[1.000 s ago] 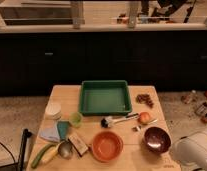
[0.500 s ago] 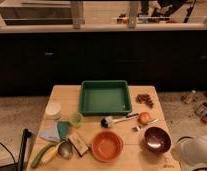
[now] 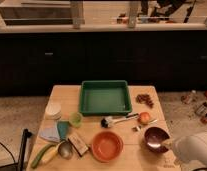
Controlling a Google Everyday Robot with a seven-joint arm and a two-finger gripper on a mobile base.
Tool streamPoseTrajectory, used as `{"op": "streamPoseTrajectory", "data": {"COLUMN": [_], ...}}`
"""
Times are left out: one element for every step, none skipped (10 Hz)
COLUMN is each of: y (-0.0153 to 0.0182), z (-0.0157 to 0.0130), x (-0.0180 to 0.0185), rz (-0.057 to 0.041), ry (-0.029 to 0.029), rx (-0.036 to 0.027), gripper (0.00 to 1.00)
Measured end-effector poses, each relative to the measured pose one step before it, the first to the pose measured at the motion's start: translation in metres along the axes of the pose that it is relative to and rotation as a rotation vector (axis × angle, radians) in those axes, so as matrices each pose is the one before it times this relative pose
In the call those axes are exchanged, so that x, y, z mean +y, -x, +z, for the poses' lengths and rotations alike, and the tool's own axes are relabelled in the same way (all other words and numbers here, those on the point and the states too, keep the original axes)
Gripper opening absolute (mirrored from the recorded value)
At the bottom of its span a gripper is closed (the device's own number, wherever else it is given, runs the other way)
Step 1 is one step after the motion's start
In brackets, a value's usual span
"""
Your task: Stack bowls into tray
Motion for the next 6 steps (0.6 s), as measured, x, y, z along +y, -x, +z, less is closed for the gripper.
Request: {"op": "streamPoseTrajectory", "data": {"y": [0.00073, 0.00091, 0.00032, 0.00061, 0.00089, -0.00006], "z": [0.00423, 0.00474, 0.00487, 0.00885, 0.00858, 0.00512], "x": [-0.00132, -0.00123, -0.00083, 0.00104, -0.00280, -0.00216], "rz": [-0.00900, -0.00666, -0.00150, 0.00149, -0.00255, -0.00180], "ry": [0.00660, 0.00585, 0.00336, 0.00579, 0.00435, 0.00335], "rx": [0.00474, 0.00251, 0.00289, 0.00031, -0.00262, -0.00155], "gripper": [0.80, 0.80, 0.80, 0.80, 0.80, 0.80]}}
